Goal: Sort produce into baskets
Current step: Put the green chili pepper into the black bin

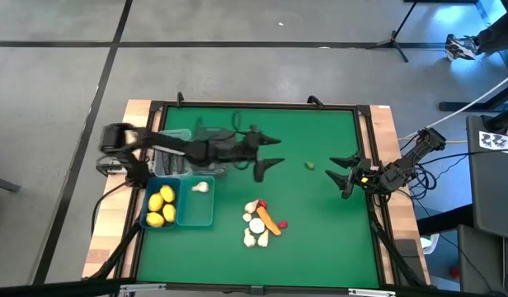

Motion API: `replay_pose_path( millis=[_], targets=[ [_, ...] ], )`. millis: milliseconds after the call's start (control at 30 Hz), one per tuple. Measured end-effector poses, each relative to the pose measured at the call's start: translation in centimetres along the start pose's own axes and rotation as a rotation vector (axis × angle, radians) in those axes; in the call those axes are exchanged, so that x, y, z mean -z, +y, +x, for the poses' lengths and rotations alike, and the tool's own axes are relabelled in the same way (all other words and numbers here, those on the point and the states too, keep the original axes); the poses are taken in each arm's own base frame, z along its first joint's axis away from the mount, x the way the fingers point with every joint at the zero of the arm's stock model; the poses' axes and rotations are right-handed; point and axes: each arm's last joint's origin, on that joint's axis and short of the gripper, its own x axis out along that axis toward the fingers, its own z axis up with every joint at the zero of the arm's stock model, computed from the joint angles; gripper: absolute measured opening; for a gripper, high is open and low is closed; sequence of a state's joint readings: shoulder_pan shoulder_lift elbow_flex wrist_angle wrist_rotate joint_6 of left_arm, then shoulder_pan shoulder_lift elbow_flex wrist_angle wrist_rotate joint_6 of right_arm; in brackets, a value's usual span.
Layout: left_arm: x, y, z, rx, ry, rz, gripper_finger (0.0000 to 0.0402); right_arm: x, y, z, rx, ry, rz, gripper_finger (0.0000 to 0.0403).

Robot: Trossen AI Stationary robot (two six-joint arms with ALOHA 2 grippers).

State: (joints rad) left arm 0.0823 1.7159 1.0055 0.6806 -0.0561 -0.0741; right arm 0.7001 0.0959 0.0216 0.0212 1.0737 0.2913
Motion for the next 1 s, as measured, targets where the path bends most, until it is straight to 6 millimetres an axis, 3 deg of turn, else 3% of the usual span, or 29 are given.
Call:
replay_pose_path(
  millis=[233, 533, 733, 1000],
  targets=[
    [4.3, 1.6, 7.1, 0.03, 0.04, 0.033, 0.0301, 0.0, 0.0, 0.0, 0.0, 0.0, 0.0, 0.028],
    [5.2, 1.8, 14.0, 0.029, 0.072, 0.126, 0.0301, 0.0, 0.0, 0.0, -0.009, 0.004, -0.003, 0.028],
    [6.5, 2.8, 15.8, 0.013, 0.175, 0.166, 0.0301, 0.0, 0.0, 0.0, -0.009, 0.005, -0.005, 0.028],
    [9.8, 4.9, 16.2, -0.031, 0.242, 0.093, 0.0301, 0.1, 0.0, 0.0, -0.009, 0.007, -0.007, 0.028]
  ],
)
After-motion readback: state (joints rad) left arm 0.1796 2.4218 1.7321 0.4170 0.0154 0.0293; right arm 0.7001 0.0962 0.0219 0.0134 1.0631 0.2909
